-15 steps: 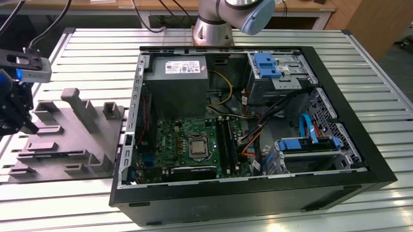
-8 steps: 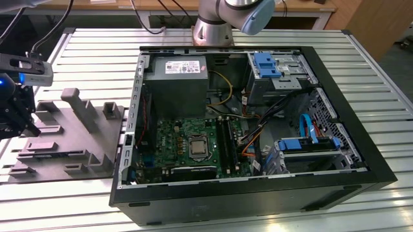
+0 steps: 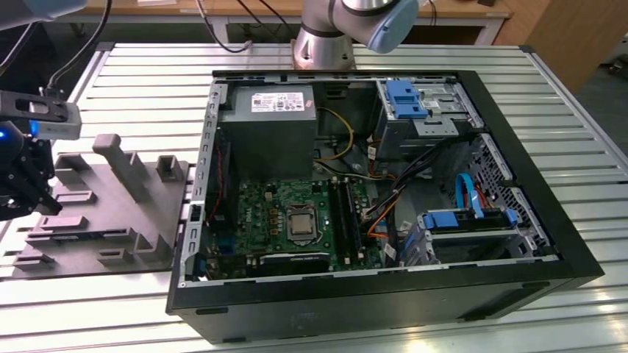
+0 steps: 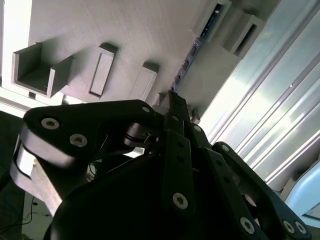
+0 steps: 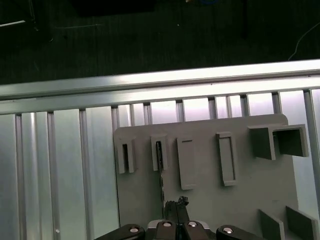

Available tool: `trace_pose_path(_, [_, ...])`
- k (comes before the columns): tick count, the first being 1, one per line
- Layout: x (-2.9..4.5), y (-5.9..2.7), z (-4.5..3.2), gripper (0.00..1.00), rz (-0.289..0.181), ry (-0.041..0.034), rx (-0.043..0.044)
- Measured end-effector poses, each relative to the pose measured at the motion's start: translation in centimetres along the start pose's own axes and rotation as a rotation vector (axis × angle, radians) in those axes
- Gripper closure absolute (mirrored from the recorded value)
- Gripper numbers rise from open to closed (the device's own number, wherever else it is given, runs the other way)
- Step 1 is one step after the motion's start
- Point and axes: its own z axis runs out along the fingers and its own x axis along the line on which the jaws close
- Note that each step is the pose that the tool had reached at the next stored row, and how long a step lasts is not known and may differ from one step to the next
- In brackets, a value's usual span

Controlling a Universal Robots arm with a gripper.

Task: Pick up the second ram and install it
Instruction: 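Pick up the second ram and move it above second insertion slot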

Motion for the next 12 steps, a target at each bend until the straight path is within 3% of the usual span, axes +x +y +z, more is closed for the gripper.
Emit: trace_pose_path(12, [0.49, -0.1, 0.61, 0.9, -0.071, 0.0022, 0.0])
